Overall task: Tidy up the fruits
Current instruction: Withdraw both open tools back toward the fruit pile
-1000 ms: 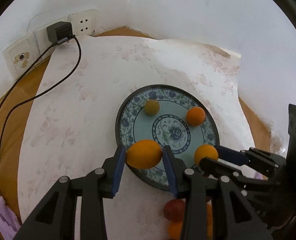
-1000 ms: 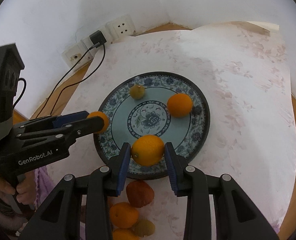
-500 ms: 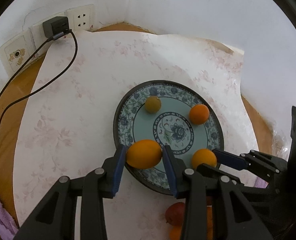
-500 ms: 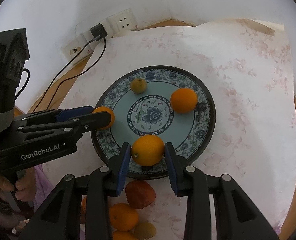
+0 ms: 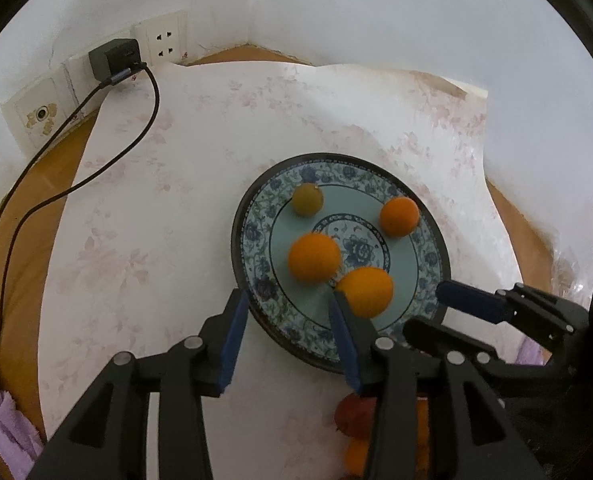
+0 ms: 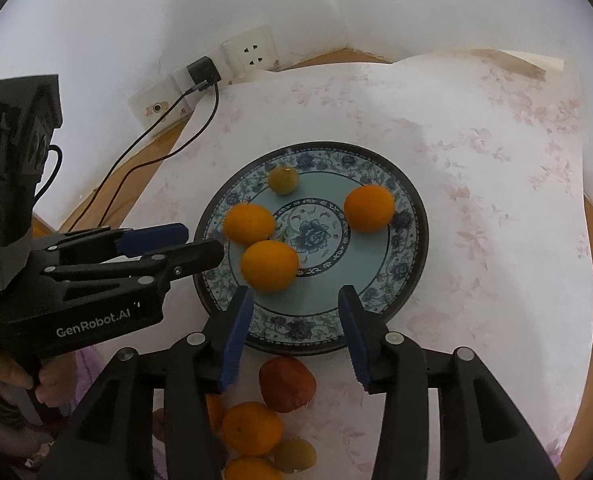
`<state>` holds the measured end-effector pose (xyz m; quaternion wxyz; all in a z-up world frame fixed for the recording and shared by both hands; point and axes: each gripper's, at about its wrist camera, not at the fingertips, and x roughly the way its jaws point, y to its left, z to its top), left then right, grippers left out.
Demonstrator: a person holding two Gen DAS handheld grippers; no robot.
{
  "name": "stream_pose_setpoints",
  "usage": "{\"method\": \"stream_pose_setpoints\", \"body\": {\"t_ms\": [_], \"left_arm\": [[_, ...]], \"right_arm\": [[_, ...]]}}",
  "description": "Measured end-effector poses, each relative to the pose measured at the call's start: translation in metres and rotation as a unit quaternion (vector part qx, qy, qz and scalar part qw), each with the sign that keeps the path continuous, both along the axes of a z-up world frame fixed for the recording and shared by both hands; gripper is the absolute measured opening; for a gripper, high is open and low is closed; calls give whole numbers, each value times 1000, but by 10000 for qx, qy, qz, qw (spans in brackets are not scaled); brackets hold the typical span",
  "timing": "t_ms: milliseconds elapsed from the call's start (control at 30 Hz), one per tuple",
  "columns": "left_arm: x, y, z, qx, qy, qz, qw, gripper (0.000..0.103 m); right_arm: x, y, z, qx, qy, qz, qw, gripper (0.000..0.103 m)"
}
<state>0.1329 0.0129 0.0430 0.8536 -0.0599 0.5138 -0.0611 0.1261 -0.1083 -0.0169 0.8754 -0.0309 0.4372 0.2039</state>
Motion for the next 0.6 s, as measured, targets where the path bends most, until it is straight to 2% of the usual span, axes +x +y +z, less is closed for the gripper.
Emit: {"method": "stream_pose_setpoints", "body": {"t_ms": [600], "left_arm": [[-37, 6, 10, 50, 173, 122, 9998, 45]], "right_arm": [[-33, -21, 10, 153, -47, -247, 9996, 46]]}}
